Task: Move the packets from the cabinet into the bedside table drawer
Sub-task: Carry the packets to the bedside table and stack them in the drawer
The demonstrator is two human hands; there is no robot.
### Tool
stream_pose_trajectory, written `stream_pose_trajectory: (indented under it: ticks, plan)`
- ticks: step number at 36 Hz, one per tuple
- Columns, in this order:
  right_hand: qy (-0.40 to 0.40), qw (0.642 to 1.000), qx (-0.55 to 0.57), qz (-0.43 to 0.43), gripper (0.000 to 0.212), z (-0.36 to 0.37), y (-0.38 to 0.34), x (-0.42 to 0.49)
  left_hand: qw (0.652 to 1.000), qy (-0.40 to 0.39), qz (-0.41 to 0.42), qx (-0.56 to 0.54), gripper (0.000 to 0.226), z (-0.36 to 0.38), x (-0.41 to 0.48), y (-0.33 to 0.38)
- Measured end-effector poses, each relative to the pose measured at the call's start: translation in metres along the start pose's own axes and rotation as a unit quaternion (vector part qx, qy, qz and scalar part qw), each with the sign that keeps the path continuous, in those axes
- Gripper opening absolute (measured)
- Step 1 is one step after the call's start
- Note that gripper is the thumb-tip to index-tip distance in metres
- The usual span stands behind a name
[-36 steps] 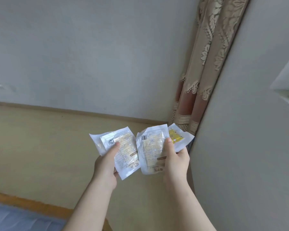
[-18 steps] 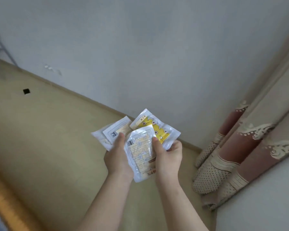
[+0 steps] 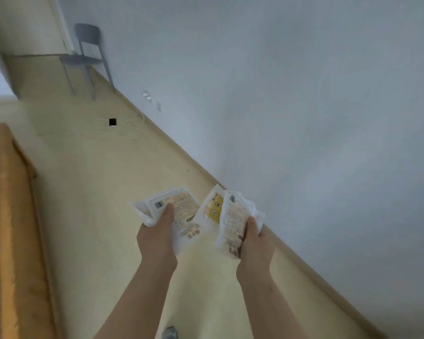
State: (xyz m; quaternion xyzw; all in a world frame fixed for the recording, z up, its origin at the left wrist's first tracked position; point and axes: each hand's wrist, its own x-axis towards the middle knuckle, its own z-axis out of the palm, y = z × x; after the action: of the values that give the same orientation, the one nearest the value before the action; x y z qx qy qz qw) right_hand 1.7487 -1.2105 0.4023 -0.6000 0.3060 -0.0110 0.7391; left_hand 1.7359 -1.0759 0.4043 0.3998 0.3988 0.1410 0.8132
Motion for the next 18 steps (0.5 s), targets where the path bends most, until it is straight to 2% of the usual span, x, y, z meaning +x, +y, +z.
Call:
stream_pose_trajectory:
  ticks: [6, 12, 18]
  plan:
    - [-0.005, 1.0, -0.012, 0.009, 0.036, 0.114, -0.042, 0.064, 0.995, 0.03, 0.088, 0.034, 0.028, 0.042, 0.101, 0.075]
    - [-0.022, 0.998, -0.026, 0.05, 0.036, 0.209, -0.052, 0.12, 0.993, 0.072, 0.073, 0.049, 0.011, 0.062, 0.188, 0.118]
    - [-0.053, 0.995, -0.054, 0.059, 0.038, 0.313, -0.055, 0.201, 0.986, 0.151, 0.065, 0.027, 0.021, 0.1, 0.284, 0.157]
